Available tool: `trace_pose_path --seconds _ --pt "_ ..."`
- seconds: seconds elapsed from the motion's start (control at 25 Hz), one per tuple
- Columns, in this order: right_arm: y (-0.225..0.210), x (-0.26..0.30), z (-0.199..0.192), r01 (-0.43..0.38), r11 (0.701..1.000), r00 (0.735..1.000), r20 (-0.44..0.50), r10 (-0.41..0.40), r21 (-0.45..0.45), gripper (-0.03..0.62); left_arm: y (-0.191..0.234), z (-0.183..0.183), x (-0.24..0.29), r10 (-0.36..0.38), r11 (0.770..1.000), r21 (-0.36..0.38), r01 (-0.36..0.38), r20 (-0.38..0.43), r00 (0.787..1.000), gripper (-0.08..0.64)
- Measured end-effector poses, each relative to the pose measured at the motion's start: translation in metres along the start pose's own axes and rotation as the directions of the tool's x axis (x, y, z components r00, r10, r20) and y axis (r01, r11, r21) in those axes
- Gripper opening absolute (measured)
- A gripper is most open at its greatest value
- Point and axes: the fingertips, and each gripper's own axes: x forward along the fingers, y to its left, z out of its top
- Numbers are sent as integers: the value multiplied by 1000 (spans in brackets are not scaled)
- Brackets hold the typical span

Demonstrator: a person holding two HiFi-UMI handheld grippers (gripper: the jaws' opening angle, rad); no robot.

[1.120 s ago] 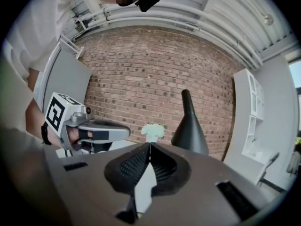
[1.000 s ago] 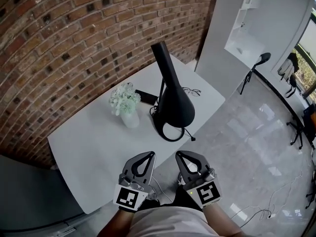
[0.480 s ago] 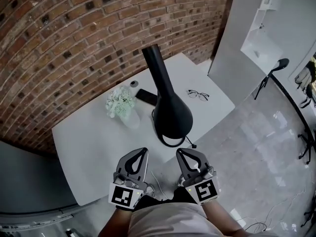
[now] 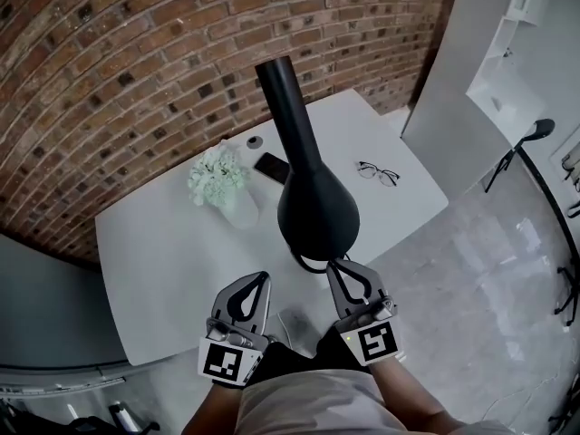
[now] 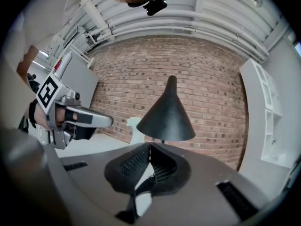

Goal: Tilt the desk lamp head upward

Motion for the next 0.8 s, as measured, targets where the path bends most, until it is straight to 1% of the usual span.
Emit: trace_pose_path --seconds 0.28,0.48,0.64,0.8 --pt "-9 15 -5 1 999 998 65 -4 42 15 3 -12 1 50 999 16 -50 0 999 6" --pt "-16 25 -2 -6 999 995 98 2 35 15 7 -16 0 70 997 22 -70 -7 998 6" --pt "-17 32 -2 -17 999 994 111 13 30 16 9 -17 2 87 995 47 -88 22 996 6" --pt "-18 42 0 -29 999 992 123 24 43 16 7 -21 3 93 995 30 -94 9 996 6"
